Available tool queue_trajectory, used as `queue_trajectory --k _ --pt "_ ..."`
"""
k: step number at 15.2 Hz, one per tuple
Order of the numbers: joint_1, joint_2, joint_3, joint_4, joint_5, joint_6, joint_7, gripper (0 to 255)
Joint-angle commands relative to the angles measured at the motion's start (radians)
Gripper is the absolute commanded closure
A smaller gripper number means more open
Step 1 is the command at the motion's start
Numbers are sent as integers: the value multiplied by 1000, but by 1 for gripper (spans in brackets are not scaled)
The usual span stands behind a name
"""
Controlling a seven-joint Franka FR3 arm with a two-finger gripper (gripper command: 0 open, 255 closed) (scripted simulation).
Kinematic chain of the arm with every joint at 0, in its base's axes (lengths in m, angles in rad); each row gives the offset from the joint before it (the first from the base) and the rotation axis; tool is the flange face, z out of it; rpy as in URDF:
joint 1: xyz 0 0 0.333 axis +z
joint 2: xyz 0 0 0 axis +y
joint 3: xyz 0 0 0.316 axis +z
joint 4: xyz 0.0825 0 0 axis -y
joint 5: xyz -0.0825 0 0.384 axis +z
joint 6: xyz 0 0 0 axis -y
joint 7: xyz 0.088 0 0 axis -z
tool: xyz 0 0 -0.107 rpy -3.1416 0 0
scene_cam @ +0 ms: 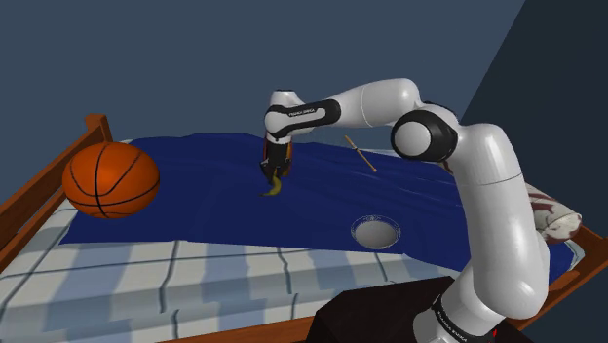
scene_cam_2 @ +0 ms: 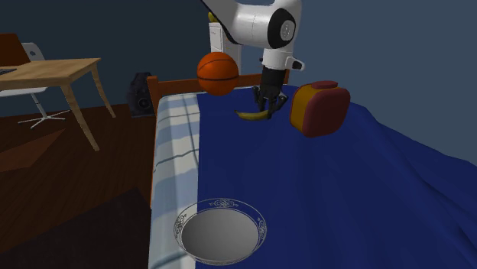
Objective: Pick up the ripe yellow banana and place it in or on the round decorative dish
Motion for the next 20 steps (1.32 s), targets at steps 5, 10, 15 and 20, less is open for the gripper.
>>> queue_trajectory --k 5,10,15,20 --pt "1 -31 1 32 0 -63 5 255" --pt "-25 -168 -3 -169 8 -1 -25 255" --pt "-64 -349 -14 -452 20 98 -82 255" --pt "-102 -508 -33 -685 28 168 -147 255"
